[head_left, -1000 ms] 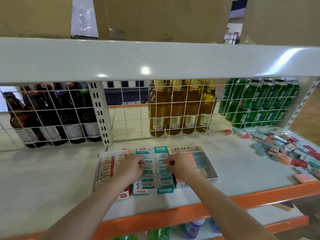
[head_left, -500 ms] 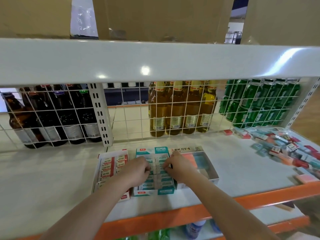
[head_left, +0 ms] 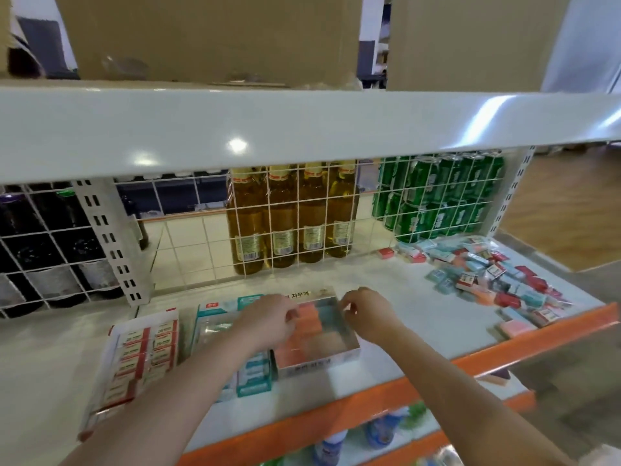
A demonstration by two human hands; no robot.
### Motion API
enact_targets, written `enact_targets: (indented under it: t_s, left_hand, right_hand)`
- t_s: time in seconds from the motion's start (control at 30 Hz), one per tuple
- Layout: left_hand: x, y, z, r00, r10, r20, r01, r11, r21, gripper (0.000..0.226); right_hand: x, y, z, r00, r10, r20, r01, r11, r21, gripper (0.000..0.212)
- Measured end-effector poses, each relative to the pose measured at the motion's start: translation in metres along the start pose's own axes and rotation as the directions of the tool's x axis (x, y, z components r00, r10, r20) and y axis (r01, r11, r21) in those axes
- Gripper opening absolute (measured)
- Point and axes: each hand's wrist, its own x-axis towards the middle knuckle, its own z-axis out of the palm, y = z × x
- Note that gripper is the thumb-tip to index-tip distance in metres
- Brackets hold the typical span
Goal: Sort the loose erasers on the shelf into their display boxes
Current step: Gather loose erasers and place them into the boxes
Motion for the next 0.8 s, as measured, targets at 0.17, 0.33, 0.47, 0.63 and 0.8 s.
enact_targets:
  t_s: [0.17,0.33,0.47,0.63,0.8]
  left_hand:
    - [0.034,0.046,0.016,0.997,0.073,0.029,-0.071,0.996,-0.047,0.022]
    - [0.072,0.087,0.040,0.994,0.097,0.051,-0.095,0.994,-0.055,0.028]
    - [0.098,0.120,0.057,0.993,0.106,0.060,-0.102,0.993,-0.066,0.031]
    - [0.124,0.153,0.077,0.990,0.117,0.081,-0.112,0.992,-0.062,0.031]
    - [0.145,0.176,0.091,0.991,0.116,0.065,-0.112,0.991,-0.073,0.027]
  right_hand:
    - [0.001,0.063,-0.016,0.997,0.073,-0.020,-0.073,0.997,0.032,0.029]
    - [-0.001,0.122,-0.036,0.989,0.137,-0.047,-0.136,0.990,0.028,0.030]
    - [0.000,0.159,-0.057,0.982,0.173,-0.083,-0.172,0.985,0.012,0.033]
    - [0.006,0.202,-0.078,0.974,0.165,-0.152,-0.171,0.985,-0.024,0.031]
    - [0.017,0.233,-0.094,0.956,0.194,-0.219,-0.196,0.981,0.014,0.029]
